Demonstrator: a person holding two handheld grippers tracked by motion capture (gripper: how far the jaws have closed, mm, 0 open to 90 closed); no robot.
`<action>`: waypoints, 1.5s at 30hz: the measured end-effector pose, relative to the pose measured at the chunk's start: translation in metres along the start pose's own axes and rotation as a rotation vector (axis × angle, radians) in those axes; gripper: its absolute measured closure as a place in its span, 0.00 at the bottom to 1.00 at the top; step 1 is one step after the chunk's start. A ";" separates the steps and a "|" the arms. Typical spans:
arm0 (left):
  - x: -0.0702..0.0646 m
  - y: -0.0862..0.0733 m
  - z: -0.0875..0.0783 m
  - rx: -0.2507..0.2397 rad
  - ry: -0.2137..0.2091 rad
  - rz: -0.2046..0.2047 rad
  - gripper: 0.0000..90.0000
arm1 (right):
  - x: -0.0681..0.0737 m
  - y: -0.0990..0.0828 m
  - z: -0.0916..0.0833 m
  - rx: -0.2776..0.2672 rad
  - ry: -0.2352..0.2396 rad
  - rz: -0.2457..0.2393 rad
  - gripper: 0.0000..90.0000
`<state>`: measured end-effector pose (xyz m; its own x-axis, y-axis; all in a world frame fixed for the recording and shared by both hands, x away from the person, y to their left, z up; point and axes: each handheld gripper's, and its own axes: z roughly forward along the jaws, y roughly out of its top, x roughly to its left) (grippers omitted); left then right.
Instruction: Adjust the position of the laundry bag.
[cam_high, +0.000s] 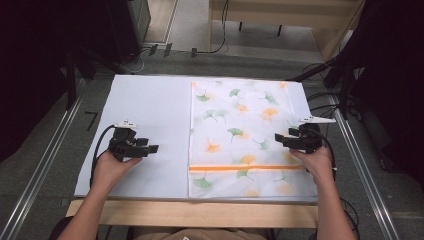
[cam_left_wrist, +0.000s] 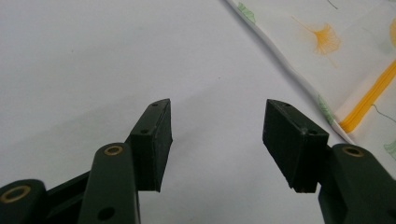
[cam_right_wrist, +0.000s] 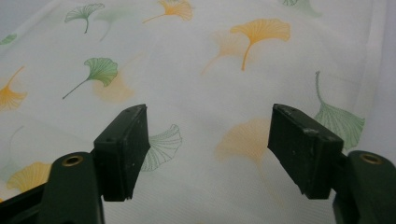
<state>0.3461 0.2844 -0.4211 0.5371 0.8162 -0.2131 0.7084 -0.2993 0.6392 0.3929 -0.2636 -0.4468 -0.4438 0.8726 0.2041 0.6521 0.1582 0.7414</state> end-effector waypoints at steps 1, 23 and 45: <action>0.000 0.000 0.000 -0.006 0.001 0.001 0.48 | 0.000 0.000 0.001 0.000 -0.002 0.004 0.32; -0.006 0.000 0.004 -0.018 -0.005 -0.010 0.43 | 0.007 0.000 0.008 0.038 -0.024 -0.052 0.52; -0.009 0.003 0.007 0.002 -0.001 -0.017 0.43 | 0.006 -0.001 0.011 0.074 -0.039 -0.035 0.48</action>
<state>0.3470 0.2730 -0.4220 0.5255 0.8207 -0.2243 0.7183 -0.2867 0.6339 0.3968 -0.2532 -0.4530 -0.4441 0.8828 0.1530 0.6811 0.2217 0.6978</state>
